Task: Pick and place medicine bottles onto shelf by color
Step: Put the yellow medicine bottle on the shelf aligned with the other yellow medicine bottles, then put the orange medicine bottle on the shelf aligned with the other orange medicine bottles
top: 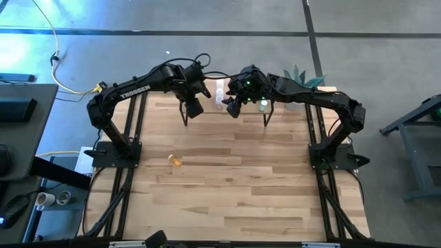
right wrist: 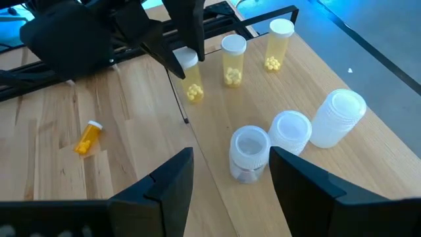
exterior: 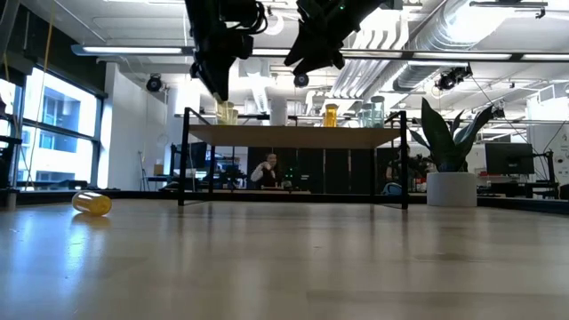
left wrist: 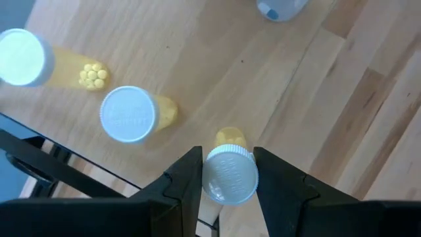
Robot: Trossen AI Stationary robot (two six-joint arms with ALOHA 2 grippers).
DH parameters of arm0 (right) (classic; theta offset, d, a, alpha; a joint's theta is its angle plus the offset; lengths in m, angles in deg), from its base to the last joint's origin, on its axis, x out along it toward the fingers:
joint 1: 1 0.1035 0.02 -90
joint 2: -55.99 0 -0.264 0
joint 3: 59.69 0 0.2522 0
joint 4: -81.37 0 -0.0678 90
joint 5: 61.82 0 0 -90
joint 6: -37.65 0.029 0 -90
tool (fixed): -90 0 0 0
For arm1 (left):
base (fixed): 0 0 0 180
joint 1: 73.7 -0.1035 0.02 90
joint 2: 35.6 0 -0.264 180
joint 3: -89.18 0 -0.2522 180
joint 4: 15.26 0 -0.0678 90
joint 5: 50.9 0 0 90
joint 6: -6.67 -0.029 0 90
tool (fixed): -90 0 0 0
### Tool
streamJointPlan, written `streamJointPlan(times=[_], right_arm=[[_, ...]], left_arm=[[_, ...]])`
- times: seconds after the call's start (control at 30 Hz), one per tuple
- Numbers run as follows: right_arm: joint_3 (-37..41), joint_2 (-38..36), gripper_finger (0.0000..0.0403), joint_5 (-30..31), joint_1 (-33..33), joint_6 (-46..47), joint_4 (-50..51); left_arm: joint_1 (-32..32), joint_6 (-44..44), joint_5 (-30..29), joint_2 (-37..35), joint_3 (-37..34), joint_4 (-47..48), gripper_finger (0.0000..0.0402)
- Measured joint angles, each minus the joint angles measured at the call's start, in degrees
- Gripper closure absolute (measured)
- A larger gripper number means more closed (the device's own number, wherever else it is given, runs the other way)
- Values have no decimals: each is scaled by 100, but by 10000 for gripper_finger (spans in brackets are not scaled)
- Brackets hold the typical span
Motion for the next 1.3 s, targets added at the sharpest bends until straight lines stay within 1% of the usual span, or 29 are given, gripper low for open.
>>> streamJointPlan(times=[0.8, 1.13, 1.3], right_arm=[[0, 0, 213, 0, 0, 4, -1], [0, 0, 213, 0, 0, 5, 0], [0, 0, 213, 0, 0, 6, 0]], left_arm=[[-2, -223, -13, 85, 11, -17, 284], [-4, -301, -11, 101, -15, -2, 236], [-2, -301, -9, 101, -13, -17, 224]])
